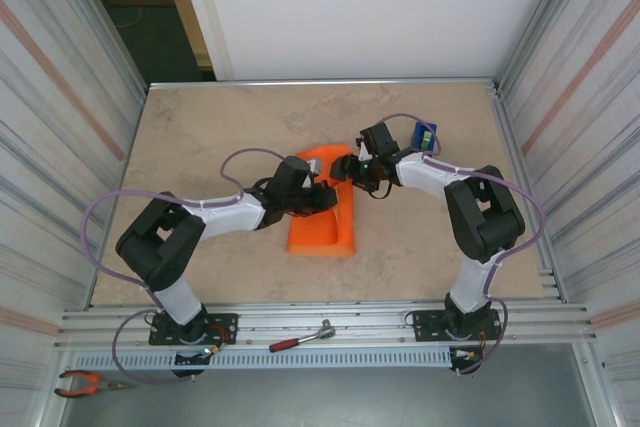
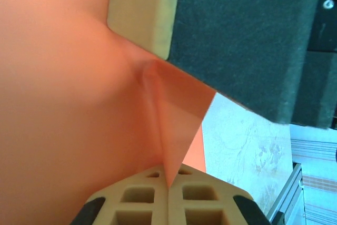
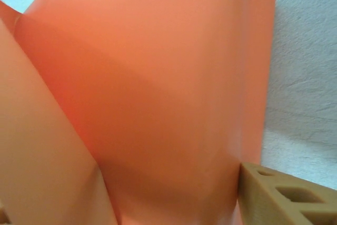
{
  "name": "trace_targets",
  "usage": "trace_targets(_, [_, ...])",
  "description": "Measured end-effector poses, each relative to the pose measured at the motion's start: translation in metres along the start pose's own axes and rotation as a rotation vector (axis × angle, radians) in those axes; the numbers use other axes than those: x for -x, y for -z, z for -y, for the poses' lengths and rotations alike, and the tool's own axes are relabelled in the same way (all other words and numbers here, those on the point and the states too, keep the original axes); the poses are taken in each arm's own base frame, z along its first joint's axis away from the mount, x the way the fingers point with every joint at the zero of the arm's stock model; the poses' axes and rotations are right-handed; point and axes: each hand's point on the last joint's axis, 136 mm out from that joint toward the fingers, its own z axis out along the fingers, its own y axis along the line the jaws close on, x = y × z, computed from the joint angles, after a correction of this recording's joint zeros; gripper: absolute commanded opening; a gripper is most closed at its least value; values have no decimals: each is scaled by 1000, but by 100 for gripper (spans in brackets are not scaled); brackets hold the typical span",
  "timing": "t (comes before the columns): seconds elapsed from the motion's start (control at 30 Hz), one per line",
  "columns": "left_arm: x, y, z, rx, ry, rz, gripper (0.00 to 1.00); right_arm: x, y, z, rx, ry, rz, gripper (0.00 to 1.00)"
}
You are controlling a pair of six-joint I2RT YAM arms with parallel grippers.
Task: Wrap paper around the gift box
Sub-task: Second fold the wrapping paper around the gift box.
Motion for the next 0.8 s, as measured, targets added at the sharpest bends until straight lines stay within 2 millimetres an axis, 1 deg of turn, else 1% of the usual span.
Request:
trace_targets(0.1, [0,0,0,3,0,-3,9,1,0,0,15,-4,2,48])
trace_targets(0.2, [0,0,4,-6,-12,-13,19,1,0,0,29,-3,3,42])
trace_targets(0.43, [-4,5,17,-43,-75,-74,43,1,-2,-3,57,4,8,39])
trace_targets(0.5, [-5,10,19,-56,-88,-97,47,0,-2,-4,65,1,4,38])
trace_targets(0.6, [-4,25,19,-78,-92,-130,52,-1,-3,-4,71,-4,2,37])
trace_targets(0.67, [5,38,19,-87,-95,-120,53,-1,-3,-5,74,-5,2,36])
trace_targets(0.8, [39,74,13,-94,-107,-36,55,-1,-3,-5,76,-5,1,35])
